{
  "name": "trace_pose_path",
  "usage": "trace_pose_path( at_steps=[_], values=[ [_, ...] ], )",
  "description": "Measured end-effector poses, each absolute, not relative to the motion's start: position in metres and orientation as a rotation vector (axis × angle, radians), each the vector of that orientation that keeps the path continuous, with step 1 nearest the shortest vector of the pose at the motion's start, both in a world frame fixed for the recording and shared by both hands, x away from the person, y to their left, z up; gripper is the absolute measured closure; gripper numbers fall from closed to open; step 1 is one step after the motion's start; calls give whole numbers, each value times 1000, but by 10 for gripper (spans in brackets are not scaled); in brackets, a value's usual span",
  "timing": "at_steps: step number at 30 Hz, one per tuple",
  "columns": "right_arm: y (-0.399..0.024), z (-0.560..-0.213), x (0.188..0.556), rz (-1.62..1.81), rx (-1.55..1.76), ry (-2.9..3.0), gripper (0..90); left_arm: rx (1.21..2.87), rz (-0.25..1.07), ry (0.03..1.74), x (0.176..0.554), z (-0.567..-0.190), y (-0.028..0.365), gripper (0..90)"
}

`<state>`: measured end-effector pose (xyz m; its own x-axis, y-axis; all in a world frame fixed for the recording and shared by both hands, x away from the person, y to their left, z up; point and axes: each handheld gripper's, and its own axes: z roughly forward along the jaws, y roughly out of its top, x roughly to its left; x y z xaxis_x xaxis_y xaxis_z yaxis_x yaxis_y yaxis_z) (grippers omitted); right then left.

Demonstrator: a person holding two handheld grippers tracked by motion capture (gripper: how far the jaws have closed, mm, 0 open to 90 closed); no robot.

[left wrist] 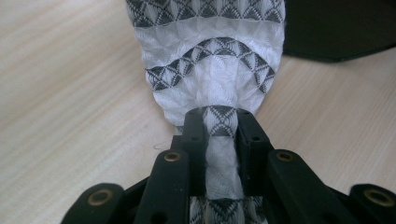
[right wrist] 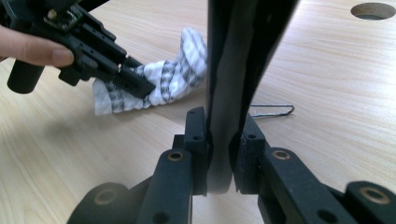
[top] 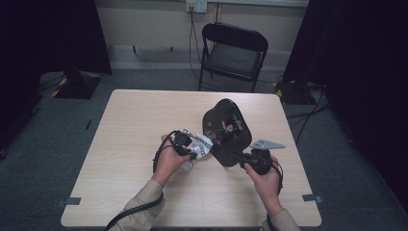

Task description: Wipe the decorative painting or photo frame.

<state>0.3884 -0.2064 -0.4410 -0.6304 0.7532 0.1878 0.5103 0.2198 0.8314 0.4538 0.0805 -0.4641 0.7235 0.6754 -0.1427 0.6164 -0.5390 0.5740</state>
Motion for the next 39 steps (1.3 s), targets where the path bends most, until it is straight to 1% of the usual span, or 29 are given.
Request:
trace_pose_path(
  at_steps=[3, 6, 8, 9, 11, 12, 13, 15, 16, 17, 18, 19, 20, 22, 26, 29, 39],
  values=[
    [-207, -441, 389, 1371, 1193, 2239, 790, 2326, 111, 982, 451, -465, 82, 767],
    [-207, -441, 389, 1372, 1192, 2239, 790, 2310, 114, 991, 448, -457, 89, 767],
    [-207, -441, 388, 1371, 1192, 2239, 790, 2261, 153, 988, 446, -437, 99, 767],
    [-207, -441, 388, 1371, 1194, 2239, 790, 2261, 153, 988, 446, -437, 99, 767],
    [-207, -441, 388, 1371, 1195, 2238, 790, 2226, 179, 985, 446, -420, 104, 767],
    [-206, -441, 388, 1370, 1194, 2237, 790, 2192, 217, 981, 447, -401, 108, 767],
    [-206, -441, 388, 1370, 1194, 2237, 790, 2192, 217, 981, 447, -401, 108, 766],
    [-206, -441, 388, 1368, 1197, 2235, 790, 2144, 260, 954, 450, -373, 111, 766],
    [-206, -441, 388, 1369, 1196, 2235, 790, 2144, 260, 954, 450, -373, 111, 767],
    [-206, -441, 388, 1370, 1196, 2235, 790, 2117, 276, 938, 452, -357, 110, 766],
    [-206, -441, 388, 1370, 1196, 2235, 790, 2111, 286, 926, 452, -350, 109, 766],
    [-206, -441, 388, 1370, 1196, 2235, 790, 2111, 286, 926, 452, -350, 109, 766],
    [-206, -441, 388, 1370, 1194, 2236, 791, 2090, 302, 900, 453, -340, 104, 766],
    [-206, -441, 388, 1371, 1191, 2237, 790, 2094, 311, 889, 454, -334, 98, 765],
    [-206, -441, 388, 1371, 1190, 2237, 790, 2126, 311, 877, 458, -335, 89, 765],
    [-207, -441, 388, 1371, 1190, 2238, 790, 2129, 293, 881, 460, -343, 83, 765],
    [-207, -441, 389, 1371, 1189, 2239, 790, 2168, 267, 886, 458, -359, 80, 765]
  ],
)
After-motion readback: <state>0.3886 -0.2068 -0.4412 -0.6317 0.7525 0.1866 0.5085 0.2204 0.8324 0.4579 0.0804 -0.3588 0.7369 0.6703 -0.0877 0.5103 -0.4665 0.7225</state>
